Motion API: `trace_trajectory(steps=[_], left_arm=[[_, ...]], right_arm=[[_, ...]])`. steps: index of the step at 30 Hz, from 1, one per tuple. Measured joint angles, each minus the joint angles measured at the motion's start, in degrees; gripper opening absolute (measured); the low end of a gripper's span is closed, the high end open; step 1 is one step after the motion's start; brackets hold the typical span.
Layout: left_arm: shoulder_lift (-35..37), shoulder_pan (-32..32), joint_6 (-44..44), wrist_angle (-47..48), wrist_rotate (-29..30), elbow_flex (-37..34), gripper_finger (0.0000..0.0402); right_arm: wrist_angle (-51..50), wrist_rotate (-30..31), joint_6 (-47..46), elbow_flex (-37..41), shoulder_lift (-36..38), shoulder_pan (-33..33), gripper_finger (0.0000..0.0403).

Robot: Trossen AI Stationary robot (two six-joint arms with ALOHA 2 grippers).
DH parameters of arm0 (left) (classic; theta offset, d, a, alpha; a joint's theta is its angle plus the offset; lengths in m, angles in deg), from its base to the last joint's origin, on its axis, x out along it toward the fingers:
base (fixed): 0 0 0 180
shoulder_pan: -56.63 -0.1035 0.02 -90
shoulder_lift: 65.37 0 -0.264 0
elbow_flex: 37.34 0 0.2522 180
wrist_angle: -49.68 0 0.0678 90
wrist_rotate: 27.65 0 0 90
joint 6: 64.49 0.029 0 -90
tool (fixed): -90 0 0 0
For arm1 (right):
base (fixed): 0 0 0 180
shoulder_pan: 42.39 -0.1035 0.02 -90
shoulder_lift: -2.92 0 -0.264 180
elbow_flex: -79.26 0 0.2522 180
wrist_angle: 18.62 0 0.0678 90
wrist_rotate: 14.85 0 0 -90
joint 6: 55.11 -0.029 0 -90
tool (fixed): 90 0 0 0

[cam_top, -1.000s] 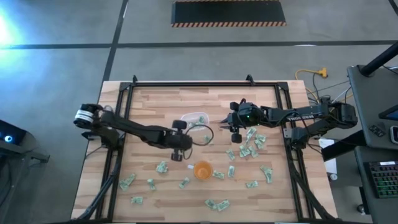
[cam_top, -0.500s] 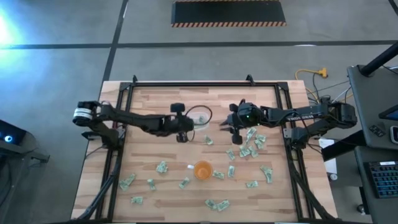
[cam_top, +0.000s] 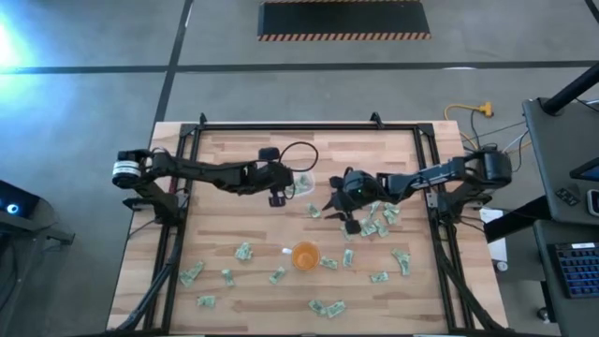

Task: Pick and place Stevia / Truvia into bins
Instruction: Put the stevia packet into the transparent bin

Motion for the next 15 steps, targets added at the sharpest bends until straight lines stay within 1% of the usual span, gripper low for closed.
trace_trajectory(steps=[4, 7, 10, 13, 15], left_arm=[[0.1, 0.1, -1.4, 0.2, 0.0, 0.0, 0.0138], [1.0, 0.6, -1.4, 0.8, 0.1, 0.0, 0.0165], [2.4, 1.6, -2.7, 0.7, 0.2, 0.0, 0.0179], [4.5, 2.9, -4.4, 2.1, 0.6, 0.0, 0.0182], [6.5, 3.8, -6.2, 4.5, 0.8, -0.2, 0.0182]], right_arm=[[2.9, 1.5, 0.0, 0.0, -2.0, -0.1, 0.0133], [5.8, 2.8, 0.0, 0.0, -4.4, -0.1, 0.014], [7.6, 3.9, -0.2, -0.4, -7.3, 0.0, 0.0146], [7.4, 7.3, -0.3, -1.6, -9.1, -0.1, 0.0151], [7.2, 7.8, -1.1, -2.1, -9.8, 0.0, 0.0152]])
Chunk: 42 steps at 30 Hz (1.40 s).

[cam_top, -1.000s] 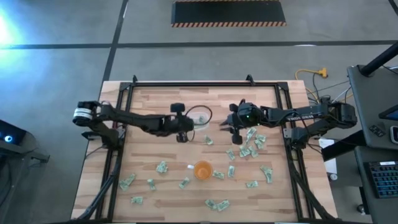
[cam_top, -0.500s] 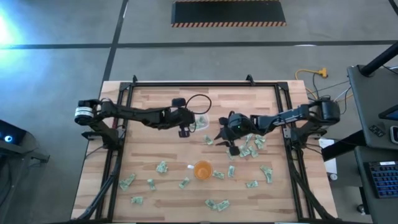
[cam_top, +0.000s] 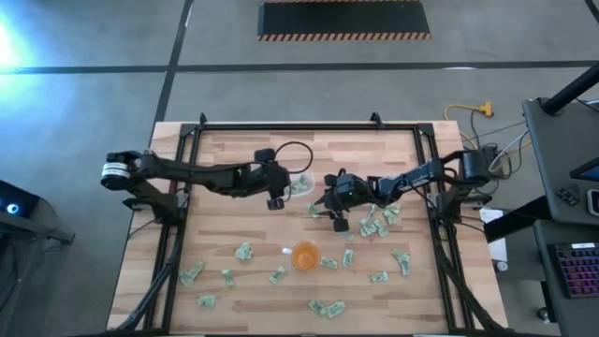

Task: Pick and place Stevia / Truvia into bins
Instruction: Put the stevia packet into the transparent bin

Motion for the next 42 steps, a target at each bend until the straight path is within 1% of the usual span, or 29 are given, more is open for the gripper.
trace_trajectory(steps=[5, 11, 16, 21, 27, 33, 38, 42], left_arm=[[4.8, 2.2, -5.2, 4.1, 0.3, -0.4, 0.0182], [9.7, 4.6, -7.3, 5.1, 0.6, -0.5, 0.0183], [12.4, 5.9, -8.5, 5.4, 0.8, -0.5, 0.0183], [14.1, 6.0, -11.4, 5.0, 1.3, -0.4, 0.0183], [14.3, 6.0, -13.3, 1.9, 4.9, -0.2, 0.0183], [12.9, 6.0, -13.3, -4.9, 5.9, -0.2, 0.0183], [10.9, 6.4, -13.3, -5.3, 6.0, -0.3, 0.0183], [9.1, 7.7, -13.4, -2.9, 5.8, -0.4, 0.0183]], right_arm=[[-0.2, 0.0, -1.0, -1.0, -2.3, -0.1, 0.0152], [-0.7, 1.5, -3.2, -2.2, -4.6, 0.1, 0.0145], [-4.5, 2.9, -3.7, -2.6, -4.3, 0.1, 0.0131], [-5.3, 3.8, -4.9, -2.6, -4.5, 0.5, 0.0111], [-6.2, 4.5, -5.0, -2.6, -4.4, 1.1, 0.0082], [-8.7, 3.8, -1.7, -2.6, -4.0, 1.2, 0.0016], [-10.3, 3.9, -2.1, -2.4, -3.0, 1.2, 0.0009], [-15.7, 4.1, -2.4, -2.3, -0.5, 1.2, 0.0009]])
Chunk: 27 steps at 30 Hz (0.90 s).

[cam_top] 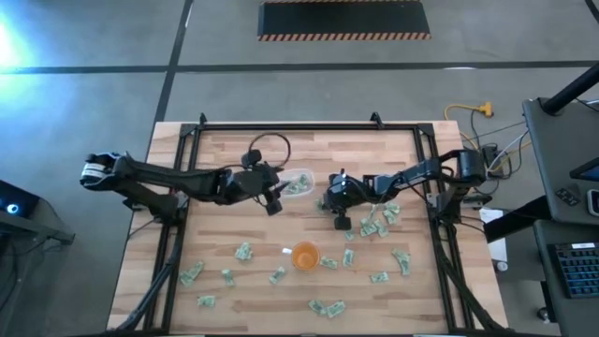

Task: Pick and place Stevia / Truvia into bins
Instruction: Put the stevia packet into the transparent bin

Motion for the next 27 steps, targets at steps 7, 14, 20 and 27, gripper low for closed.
trace_trajectory(steps=[7, 14, 20, 27], left_arm=[[-1.8, 2.7, -5.0, 10.4, -0.1, -0.1, 0.0183], [-1.8, 7.1, -10.6, 18.7, -0.3, -0.5, 0.0183], [-1.6, 12.1, -15.8, 19.3, -3.0, -3.7, 0.0183], [-1.0, 18.0, -26.3, 25.5, -4.6, -4.9, 0.0183]], right_arm=[[-6.3, 0.2, -1.1, 0.3, 10.4, 0.0, 0.0008], [5.5, 0.3, 1.0, 0.3, 16.1, 0.1, 0.0008], [15.3, 0.6, 2.5, -2.2, 10.3, 1.7, 0.0008], [13.2, 1.8, 2.0, -10.3, 0.7, 4.9, 0.0009]])
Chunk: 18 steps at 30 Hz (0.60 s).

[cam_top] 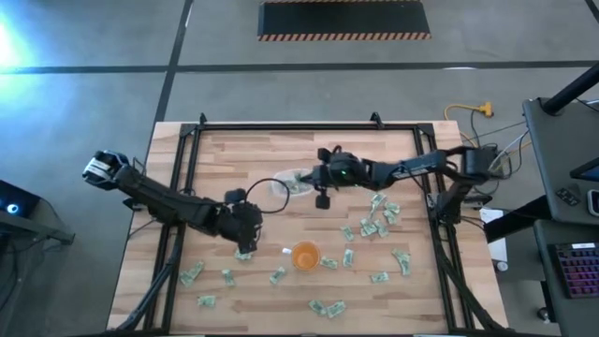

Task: Pick and place Stevia / Truvia into bins
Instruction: Put the stevia packet into the transparent bin

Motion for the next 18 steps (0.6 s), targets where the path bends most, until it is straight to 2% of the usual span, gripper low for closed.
trace_trajectory(steps=[4, 8, 12, 18], left_arm=[[0.4, 2.3, -2.7, 1.7, -1.7, 0.0, 0.0183], [0.7, 3.7, -3.6, 2.3, -3.2, 0.0, 0.0183], [0.8, 4.4, -3.7, 3.2, -4.0, 0.0, 0.0183], [-0.6, 4.5, -3.6, 2.6, -10.0, -0.2, 0.0183]], right_arm=[[-10.7, -0.1, 1.2, -6.2, -3.1, 2.0, 0.0021], [-20.8, -0.1, 1.5, -11.7, -4.9, 3.4, 0.0061], [-26.0, -0.2, 0.8, -15.2, -5.5, 3.7, 0.011], [-31.1, -2.7, 5.8, -15.4, -2.0, 2.5, 0.0153]])
